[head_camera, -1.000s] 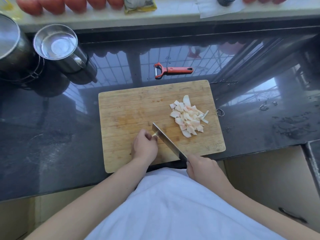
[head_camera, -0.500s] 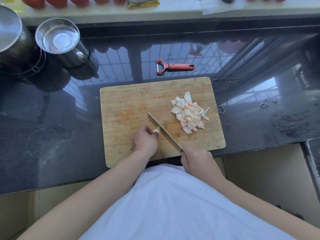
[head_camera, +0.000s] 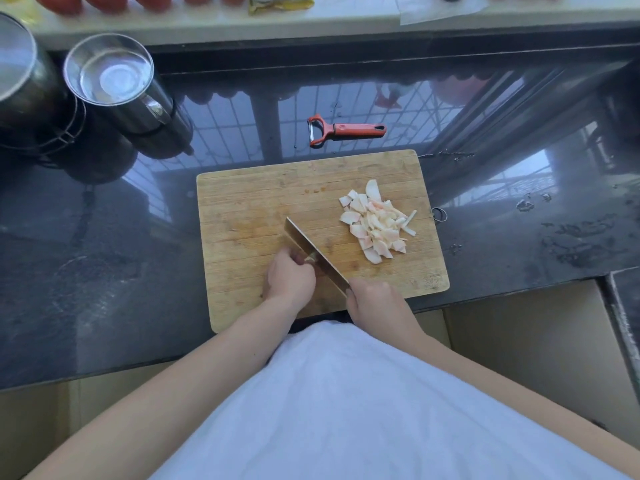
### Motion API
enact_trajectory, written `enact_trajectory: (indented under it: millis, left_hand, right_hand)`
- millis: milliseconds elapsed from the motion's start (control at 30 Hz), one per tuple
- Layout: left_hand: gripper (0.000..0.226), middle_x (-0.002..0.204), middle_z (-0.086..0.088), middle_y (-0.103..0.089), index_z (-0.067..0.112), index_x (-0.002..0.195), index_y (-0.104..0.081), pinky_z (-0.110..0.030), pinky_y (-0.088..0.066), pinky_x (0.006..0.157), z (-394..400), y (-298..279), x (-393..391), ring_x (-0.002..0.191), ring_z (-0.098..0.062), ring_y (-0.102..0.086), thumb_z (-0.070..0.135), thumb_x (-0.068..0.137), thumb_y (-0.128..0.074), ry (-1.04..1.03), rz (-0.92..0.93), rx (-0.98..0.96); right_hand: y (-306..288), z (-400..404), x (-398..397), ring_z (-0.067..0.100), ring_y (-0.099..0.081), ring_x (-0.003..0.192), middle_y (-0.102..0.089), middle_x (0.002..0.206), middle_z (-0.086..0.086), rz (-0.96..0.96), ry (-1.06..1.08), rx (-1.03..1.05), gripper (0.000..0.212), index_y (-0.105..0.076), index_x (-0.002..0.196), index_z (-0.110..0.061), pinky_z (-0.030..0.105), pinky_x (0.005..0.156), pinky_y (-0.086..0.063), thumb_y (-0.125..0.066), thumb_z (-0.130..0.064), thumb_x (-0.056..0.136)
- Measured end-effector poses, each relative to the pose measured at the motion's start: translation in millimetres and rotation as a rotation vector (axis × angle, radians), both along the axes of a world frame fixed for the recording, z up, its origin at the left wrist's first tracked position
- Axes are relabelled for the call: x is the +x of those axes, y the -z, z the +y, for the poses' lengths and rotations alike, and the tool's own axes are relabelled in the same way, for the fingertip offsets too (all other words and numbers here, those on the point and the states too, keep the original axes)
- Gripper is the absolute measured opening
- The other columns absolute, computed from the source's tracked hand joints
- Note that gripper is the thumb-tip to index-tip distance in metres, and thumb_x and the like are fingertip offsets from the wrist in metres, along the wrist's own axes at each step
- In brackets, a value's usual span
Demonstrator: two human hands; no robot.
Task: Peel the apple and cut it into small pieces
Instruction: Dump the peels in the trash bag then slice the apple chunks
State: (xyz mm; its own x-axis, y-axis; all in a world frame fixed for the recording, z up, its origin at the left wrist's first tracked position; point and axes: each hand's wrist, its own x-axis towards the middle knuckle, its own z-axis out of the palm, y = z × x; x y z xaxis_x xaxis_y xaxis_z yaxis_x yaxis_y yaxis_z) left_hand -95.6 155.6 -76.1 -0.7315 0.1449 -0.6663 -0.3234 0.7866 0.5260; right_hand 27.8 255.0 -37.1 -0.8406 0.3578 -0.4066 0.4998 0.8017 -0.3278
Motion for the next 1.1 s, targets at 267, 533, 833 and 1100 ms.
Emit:
enact_trajectory:
  millis: [267,533,833,1100]
  left_hand:
    - [0.012,0.093,0.007,-0.059,0.024,0.094,-0.055,-0.034,-0.043,0.074,-3,3,-3,0.091,-0.023,-0.057,0.034,0.097,-0.061,0.008,-0.031,0.018]
    - [0.012,0.094,0.004,-0.064,0.024,0.092,-0.056,-0.034,-0.044,0.072,-1,5,-3,0.092,-0.026,-0.059,0.034,0.094,-0.062,0.016,-0.024,-0.009]
    - [0.012,0.100,0.004,-0.064,0.023,0.100,-0.058,-0.033,-0.043,0.074,-4,2,-4,0.093,-0.023,-0.059,0.031,0.094,-0.063,0.027,-0.030,0.038]
    - [0.012,0.094,0.002,-0.063,0.023,0.093,-0.054,-0.035,-0.047,0.069,-5,2,-3,0.085,-0.024,-0.061,0.033,0.095,-0.060,0.060,-0.030,0.028]
  right_hand:
    - [-13,6,19,0.035,-0.053,0.060,-0.056,0.069,0.006,0.064,0.000,-0.010,0.018,-0.047,0.076,-0.013,0.041,0.053,-0.045,-0.053,-0.012,0.093]
    - [-12,5,27,0.037,-0.056,0.068,-0.058,0.076,0.008,-0.069,-0.017,0.012,0.013,-0.046,0.081,-0.012,0.044,0.061,-0.049,-0.047,-0.014,0.094]
    - [-2,-4,-11,0.035,-0.057,0.065,-0.059,0.071,0.006,0.047,0.031,-0.024,0.021,-0.042,0.076,-0.016,0.041,0.057,-0.047,-0.048,-0.011,0.095]
    - [-25,3,24,0.036,-0.059,0.071,-0.062,0.078,0.007,-0.022,-0.003,-0.010,0.014,-0.056,0.089,-0.010,0.041,0.062,-0.048,-0.047,-0.017,0.097]
